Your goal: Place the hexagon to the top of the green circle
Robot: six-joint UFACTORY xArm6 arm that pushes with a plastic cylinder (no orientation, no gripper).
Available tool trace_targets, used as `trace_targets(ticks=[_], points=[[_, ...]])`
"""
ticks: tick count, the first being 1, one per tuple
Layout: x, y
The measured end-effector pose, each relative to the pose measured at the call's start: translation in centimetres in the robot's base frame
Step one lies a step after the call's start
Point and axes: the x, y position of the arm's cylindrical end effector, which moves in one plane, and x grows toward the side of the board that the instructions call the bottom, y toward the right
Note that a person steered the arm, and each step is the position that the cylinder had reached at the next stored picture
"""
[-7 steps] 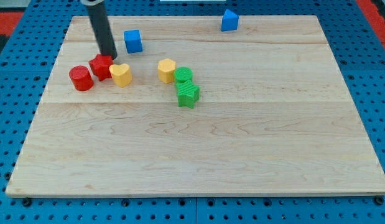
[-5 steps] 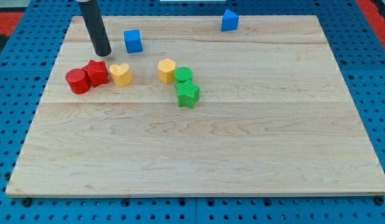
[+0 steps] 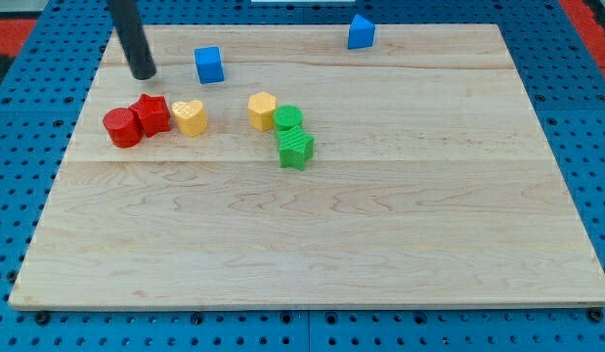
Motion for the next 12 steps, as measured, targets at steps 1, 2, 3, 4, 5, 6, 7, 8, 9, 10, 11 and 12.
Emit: trace_targets(ticks=[1, 2, 3, 4, 5, 6, 7, 8, 9, 10, 11, 12], points=[[1.9, -5.3], [3.6, -7.2], [12.7, -7.3], [21.9, -6.7], [21.2, 3.4], [15.0, 7.2], [10.7, 7.7], [8.1, 11.3], [3.5, 16.1], [7.6, 13.8], [8.3, 15.4], [9.2, 17.4]])
